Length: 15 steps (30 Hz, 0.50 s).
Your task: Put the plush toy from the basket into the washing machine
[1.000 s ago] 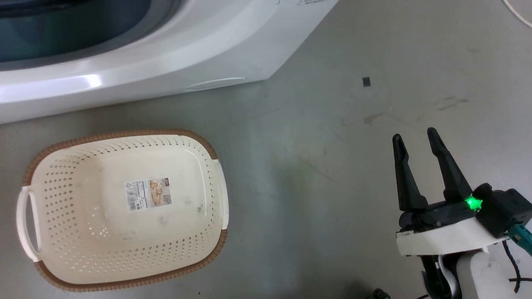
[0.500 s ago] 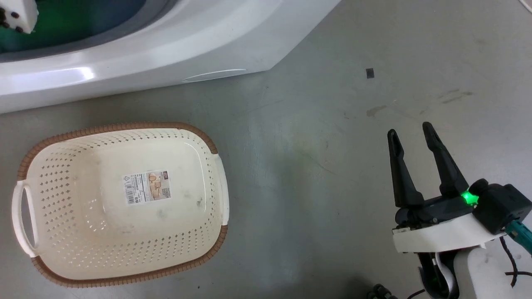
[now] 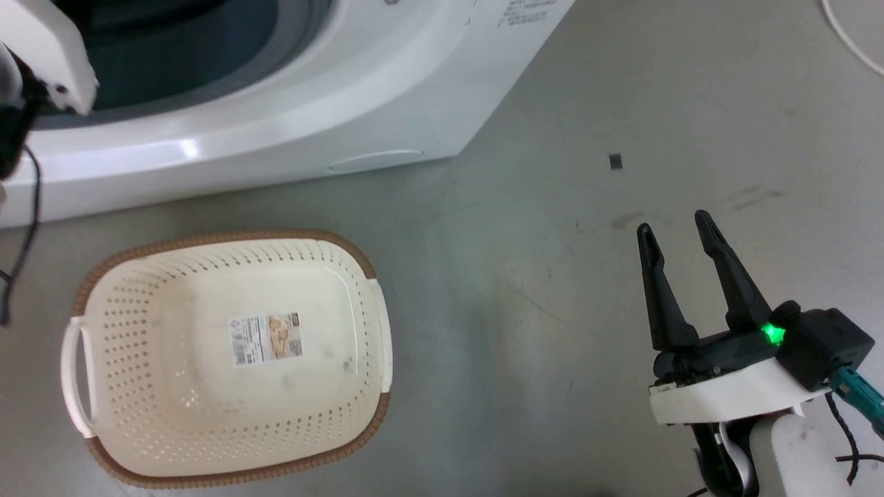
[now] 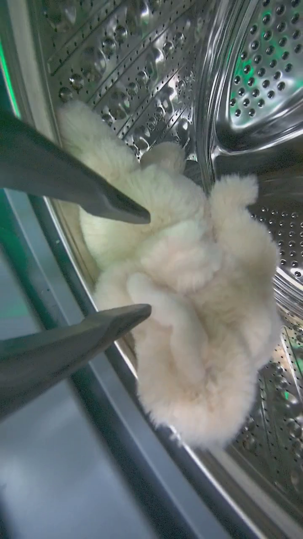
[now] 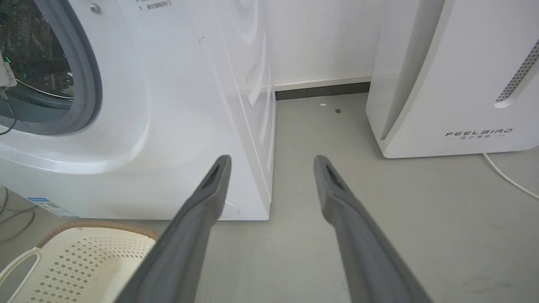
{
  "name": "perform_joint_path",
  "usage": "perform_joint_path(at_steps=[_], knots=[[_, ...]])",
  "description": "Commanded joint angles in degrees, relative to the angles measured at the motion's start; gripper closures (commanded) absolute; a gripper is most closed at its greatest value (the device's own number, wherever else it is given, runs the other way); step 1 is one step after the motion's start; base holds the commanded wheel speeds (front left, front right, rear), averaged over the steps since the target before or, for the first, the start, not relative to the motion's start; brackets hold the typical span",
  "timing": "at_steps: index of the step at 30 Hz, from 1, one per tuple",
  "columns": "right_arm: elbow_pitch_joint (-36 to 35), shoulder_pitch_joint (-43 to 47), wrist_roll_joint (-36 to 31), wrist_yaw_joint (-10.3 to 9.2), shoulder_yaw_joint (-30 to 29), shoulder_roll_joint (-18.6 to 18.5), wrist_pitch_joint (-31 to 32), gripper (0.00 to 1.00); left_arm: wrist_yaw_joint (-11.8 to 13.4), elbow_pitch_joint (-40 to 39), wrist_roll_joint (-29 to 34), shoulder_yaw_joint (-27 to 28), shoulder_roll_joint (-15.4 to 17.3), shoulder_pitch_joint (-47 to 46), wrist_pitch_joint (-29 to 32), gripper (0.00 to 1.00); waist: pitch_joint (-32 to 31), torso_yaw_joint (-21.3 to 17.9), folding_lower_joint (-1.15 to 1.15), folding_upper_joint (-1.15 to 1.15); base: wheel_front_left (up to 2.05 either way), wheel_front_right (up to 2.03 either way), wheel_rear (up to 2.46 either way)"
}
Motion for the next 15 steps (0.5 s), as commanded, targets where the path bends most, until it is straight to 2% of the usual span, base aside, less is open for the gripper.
perform_joint_path(at_steps=[1, 6, 9, 10, 11, 15], knots=[[0.37, 0.50, -0.28, -0.04, -0.34, 0.03, -0.26, 0.00, 0.09, 0.71, -1.23, -0.09, -0.96, 2.57, -2.05, 0.00, -4.06, 0.96, 0.00, 0.00, 0.00, 0.00, 0.00], [1.34, 1.33, -1.20, -0.04, -0.53, 0.03, -0.26, 0.00, 0.09, 1.18, -3.12, -0.90, -2.14, 7.70, -6.34, 0.00, -9.96, 2.51, 0.00, 0.00, 0.00, 0.00, 0.00], [1.91, 2.05, -1.46, -0.04, -1.04, 0.03, -0.26, 0.00, 0.71, 0.15, -3.85, 0.57, -3.47, 11.99, -9.17, 0.00, -15.07, 4.16, 0.00, 0.00, 0.00, 0.00, 0.00], [2.18, 2.70, -1.66, -0.04, -1.18, 0.03, -0.26, 0.00, 1.97, -2.41, -3.17, 1.96, -3.97, 14.40, -9.59, 0.00, -17.60, 5.10, 0.00, 0.00, 0.00, 0.00, 0.00], [2.18, 2.70, -1.66, -0.04, -1.18, 0.03, -0.26, 0.00, 1.97, -2.41, -3.17, 1.96, -3.97, 14.40, -9.59, 0.00, -17.60, 5.10, 0.00, 0.00, 0.00, 0.00, 0.00], [2.16, 4.28, -2.32, -0.04, -1.58, 0.03, -0.26, 0.00, 6.45, -13.96, -0.46, 9.87, -4.48, 22.05, -9.66, 0.00, -22.19, 7.18, 0.00, 0.00, 0.00, 0.00, 0.00]])
